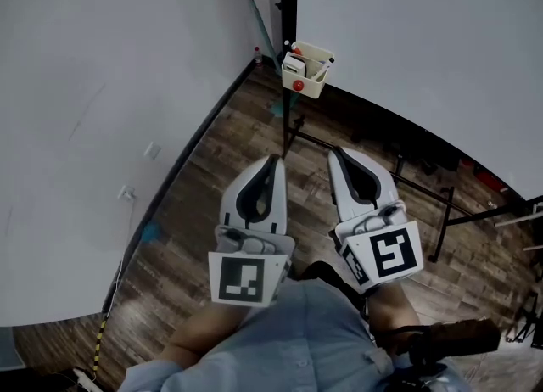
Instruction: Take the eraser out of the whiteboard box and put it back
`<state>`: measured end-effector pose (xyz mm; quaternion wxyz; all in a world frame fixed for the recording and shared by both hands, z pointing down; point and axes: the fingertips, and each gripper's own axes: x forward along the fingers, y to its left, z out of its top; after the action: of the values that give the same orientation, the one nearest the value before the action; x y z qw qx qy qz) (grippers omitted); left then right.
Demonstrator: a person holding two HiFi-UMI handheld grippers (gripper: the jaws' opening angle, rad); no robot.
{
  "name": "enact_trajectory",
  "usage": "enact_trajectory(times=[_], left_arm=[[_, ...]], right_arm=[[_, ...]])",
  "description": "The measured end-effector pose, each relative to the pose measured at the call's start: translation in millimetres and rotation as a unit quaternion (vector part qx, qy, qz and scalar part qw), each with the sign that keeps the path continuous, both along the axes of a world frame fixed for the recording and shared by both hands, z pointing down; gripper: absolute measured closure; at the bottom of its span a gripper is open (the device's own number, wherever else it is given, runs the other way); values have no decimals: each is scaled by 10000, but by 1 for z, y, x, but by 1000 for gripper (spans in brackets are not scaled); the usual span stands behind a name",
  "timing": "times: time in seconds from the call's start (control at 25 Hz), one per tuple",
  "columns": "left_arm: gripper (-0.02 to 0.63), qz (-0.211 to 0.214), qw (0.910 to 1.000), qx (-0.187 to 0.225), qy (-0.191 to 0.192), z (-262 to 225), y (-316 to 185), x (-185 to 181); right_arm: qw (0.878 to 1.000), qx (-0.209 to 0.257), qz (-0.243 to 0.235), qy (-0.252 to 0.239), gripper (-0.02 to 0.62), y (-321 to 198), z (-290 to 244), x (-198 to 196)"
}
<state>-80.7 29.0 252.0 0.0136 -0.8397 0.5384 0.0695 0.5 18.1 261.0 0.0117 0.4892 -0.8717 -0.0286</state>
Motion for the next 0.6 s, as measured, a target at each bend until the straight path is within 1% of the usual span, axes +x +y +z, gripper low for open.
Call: enact_trajectory(times=[0.36, 0.6], left_arm=[[600, 94, 9999, -55, 5, 5, -23, -5], [600, 52, 10000, -64, -33, 8, -57, -3]], right_arm=[[9999, -6, 134, 47, 594, -20, 0, -1], [9999, -16, 125, 31, 594, -53, 4, 3]])
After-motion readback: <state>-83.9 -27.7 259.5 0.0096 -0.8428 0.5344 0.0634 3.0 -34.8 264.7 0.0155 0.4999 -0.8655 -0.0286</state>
